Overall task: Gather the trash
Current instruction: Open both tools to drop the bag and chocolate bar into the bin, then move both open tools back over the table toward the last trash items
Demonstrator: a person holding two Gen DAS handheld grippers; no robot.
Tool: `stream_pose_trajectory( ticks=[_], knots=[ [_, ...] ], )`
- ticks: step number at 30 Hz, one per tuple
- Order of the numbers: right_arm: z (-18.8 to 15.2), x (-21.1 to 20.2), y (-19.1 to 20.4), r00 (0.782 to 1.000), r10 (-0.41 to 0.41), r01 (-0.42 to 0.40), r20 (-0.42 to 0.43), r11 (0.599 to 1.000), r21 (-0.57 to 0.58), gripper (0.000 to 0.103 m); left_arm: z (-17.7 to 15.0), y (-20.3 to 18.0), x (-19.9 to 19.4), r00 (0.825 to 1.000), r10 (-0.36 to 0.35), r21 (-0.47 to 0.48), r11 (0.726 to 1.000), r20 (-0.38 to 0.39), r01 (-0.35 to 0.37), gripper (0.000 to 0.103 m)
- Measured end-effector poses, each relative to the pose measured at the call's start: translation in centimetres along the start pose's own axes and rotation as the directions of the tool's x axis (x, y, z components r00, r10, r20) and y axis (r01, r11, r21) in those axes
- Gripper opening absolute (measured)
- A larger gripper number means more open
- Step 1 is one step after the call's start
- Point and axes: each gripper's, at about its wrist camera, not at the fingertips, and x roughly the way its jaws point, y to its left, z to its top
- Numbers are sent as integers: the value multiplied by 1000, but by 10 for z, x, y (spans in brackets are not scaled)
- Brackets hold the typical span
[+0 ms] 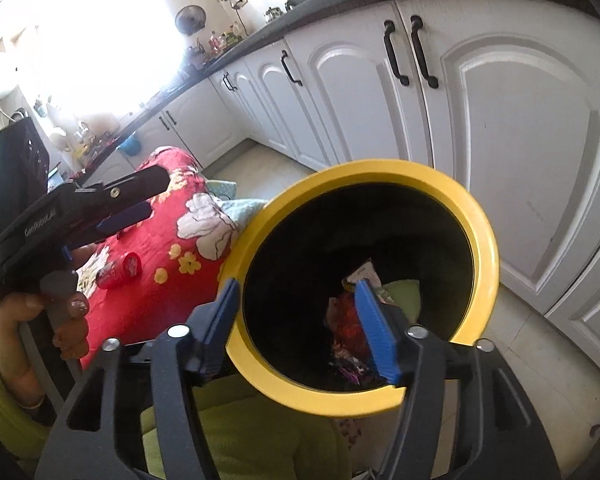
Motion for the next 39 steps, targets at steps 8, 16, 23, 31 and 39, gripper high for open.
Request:
stream_pose_trajectory(
  ticks=[8, 16, 23, 31, 39],
  knots=[
    [8, -11, 23, 999, 5, -1, 50, 998, -68, 80, 5, 18, -28, 995, 72, 10, 997, 65, -73, 92],
    [9, -6, 62, 998, 36, -28, 42, 983, -184, 83, 7, 52, -57, 980, 155, -8, 988, 122, -155, 92],
    [6, 7, 106, 997, 83, -79, 3, 954, -289, 84, 5, 91, -76, 965, 222, -48, 975, 138, -218, 92],
    [2, 31, 166, 990, 130, -143, -61, 880, -453, 90, 7, 143, -96, 942, 303, -121, 950, 144, -288, 92],
    [0, 78, 216, 982, 119, -183, -145, 773, -607, 91, 10, 186, -97, 935, 339, -138, 936, 106, -324, 92]
  ],
)
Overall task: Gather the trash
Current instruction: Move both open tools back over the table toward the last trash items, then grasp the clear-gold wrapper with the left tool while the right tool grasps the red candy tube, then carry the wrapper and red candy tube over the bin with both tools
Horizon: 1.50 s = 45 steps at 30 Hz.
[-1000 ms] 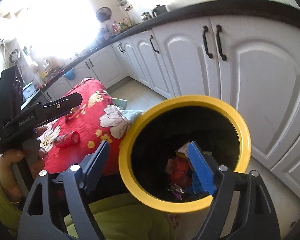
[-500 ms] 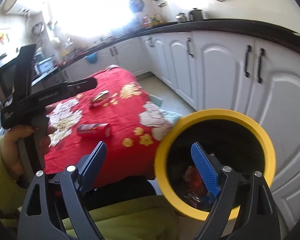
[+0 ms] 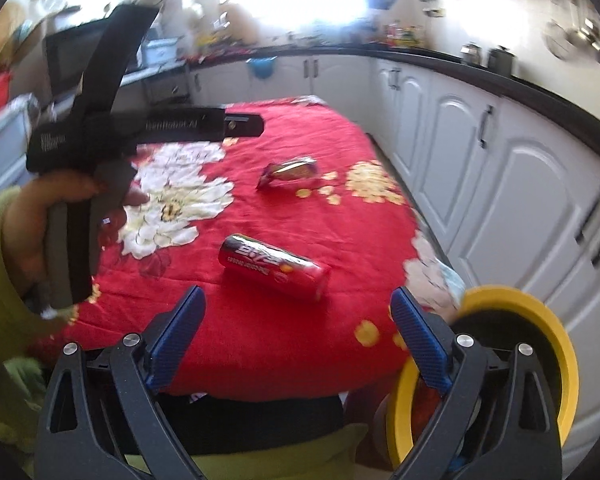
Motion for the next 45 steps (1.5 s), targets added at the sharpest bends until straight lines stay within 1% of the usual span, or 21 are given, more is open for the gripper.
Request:
stream_pose_trajectory(
  ticks=[2, 4, 6, 9, 13, 16, 17, 18, 20, 22, 23, 27, 32, 33, 34, 36, 38, 40, 45],
  knots=[
    [6, 16, 2, 1000, 14, -15, -26, 999, -35, 91, 1, 8, 8, 1000, -9, -8, 1000, -25, 9, 91],
    [10, 32, 3, 999, 21, -24, -51, 998, -61, 91, 2, 13, 17, 998, -29, -21, 999, -57, 28, 83],
    [12, 46, 4, 996, 29, -36, -82, 996, -85, 91, 3, 15, 27, 995, -43, -26, 999, -87, 41, 78],
    [14, 65, 5, 992, 46, -60, -120, 992, -115, 91, 4, 11, 43, 991, -52, -4, 999, -125, 52, 68],
    [17, 80, 5, 987, 76, -94, -141, 988, -126, 91, 6, 2, 66, 982, -76, 22, 996, -171, 81, 66],
    [18, 87, 5, 985, 93, -112, -144, 985, -133, 91, 9, -2, 84, 976, -82, 26, 996, -202, 89, 64],
    [18, 89, 5, 985, 98, -117, -145, 984, -131, 91, 9, -2, 90, 972, -88, 21, 995, -216, 95, 63],
    [18, 91, 5, 984, 106, -125, -146, 984, -126, 90, 9, -2, 94, 970, -91, 18, 995, -225, 98, 58],
    [17, 92, 6, 982, 123, -141, -146, 983, -116, 86, 8, -1, 103, 964, -101, 3, 995, -247, 105, 53],
    [17, 93, 8, 981, 131, -148, -140, 983, -113, 80, 5, 2, 109, 958, -111, -19, 994, -264, 109, 45],
    [17, 92, 8, 981, 133, -149, -138, 983, -111, 79, 4, 2, 110, 958, -109, -21, 994, -265, 107, 44],
    [15, 88, 11, 981, 144, -157, -129, 984, -90, 69, 3, 6, 108, 958, -112, -31, 994, -263, 107, 35],
    [10, 81, 14, 984, 141, -148, -112, 988, -53, 58, -4, 14, 101, 959, -123, -46, 992, -256, 114, 24],
    [9, 79, 14, 984, 142, -147, -109, 988, -45, 55, -5, 15, 100, 959, -124, -51, 992, -254, 114, 22],
    [9, 78, 15, 984, 143, -148, -105, 988, -35, 50, -7, 18, 97, 959, -133, -66, 991, -250, 120, 21],
    [7, 74, 16, 984, 145, -148, -99, 989, -19, 43, -12, 22, 90, 960, -143, -85, 988, -241, 126, 21],
    [4, 71, 17, 984, 152, -152, -89, 988, -2, 40, -16, 25, 84, 961, -146, -97, 987, -233, 126, 20],
    [2, 70, 18, 985, 149, -149, -82, 989, 10, 33, -21, 30, 77, 964, -146, -116, 986, -221, 122, 16],
    [-4, 60, 19, 988, 147, -144, -50, 988, 62, 33, -29, 40, 58, 969, -148, -165, 979, -197, 116, 14]
  ],
)
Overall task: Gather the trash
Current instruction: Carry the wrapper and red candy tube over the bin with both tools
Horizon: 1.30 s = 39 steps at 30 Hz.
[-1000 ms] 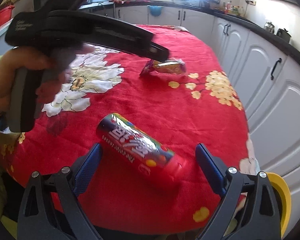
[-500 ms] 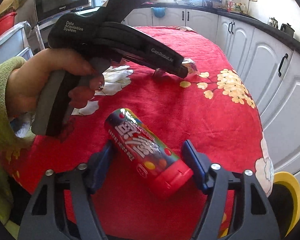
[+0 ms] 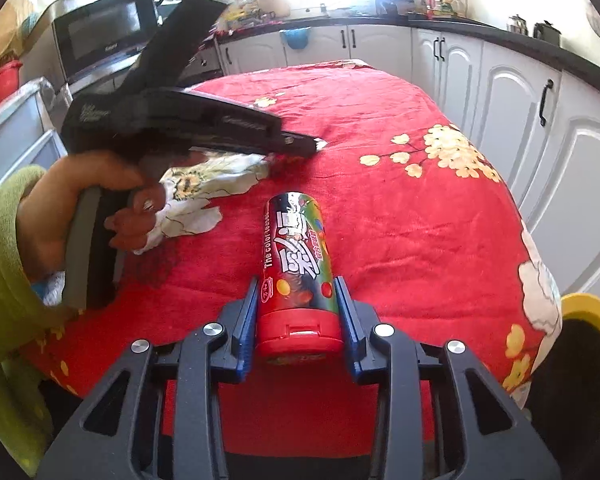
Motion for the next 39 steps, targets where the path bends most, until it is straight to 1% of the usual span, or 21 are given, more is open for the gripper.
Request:
stream_pose_trajectory(
  ticks=[3, 8, 17, 26, 32, 39],
  knots=[
    [-3, -9, -2, 1000, 3, -4, 28, 1000, 30, 33, -6, 0, -12, 1000, -3, -3, 1000, 20, 3, 14],
    [-3, -28, -11, 997, -14, 10, 70, 998, 67, 33, -13, -13, -33, 998, -14, 35, 999, 64, 11, 14],
    [-12, -70, -39, 987, -96, 76, 125, 985, 156, 33, -20, -55, -48, 994, -57, 113, 993, 89, 47, 14],
    [-28, -117, -76, 963, -203, 153, 179, 954, 257, 33, -23, -108, -61, 987, -111, 206, 975, 121, 84, 14],
    [-40, -140, -94, 946, -259, 191, 196, 931, 311, 33, -25, -138, -66, 980, -150, 246, 962, 130, 115, 15],
    [-56, -162, -112, 923, -323, 232, 208, 900, 368, 33, -30, -168, -65, 974, -191, 282, 948, 124, 150, 15]
  ],
)
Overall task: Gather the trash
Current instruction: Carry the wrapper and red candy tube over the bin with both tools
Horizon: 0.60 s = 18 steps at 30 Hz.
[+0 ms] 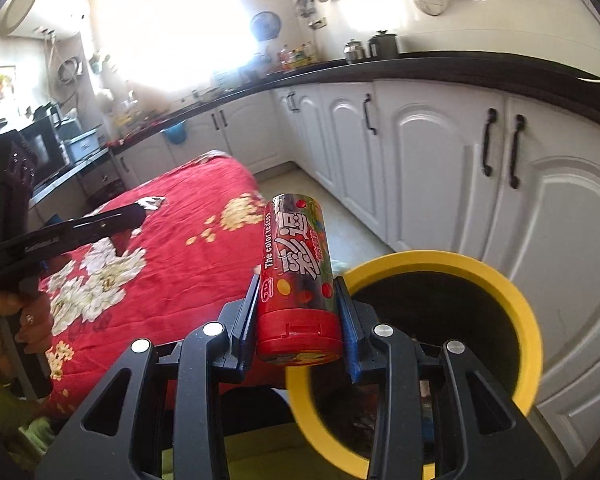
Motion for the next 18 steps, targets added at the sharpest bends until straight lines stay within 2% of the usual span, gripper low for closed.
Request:
stream_pose_trajectory(
  ticks=[18],
  knots=[
    [-12, -31, -57, 994, -102, 98, 39, 990, 104, 33, -8, -66, 26, 996, -77, 83, 993, -37, 80, 15]
  ],
)
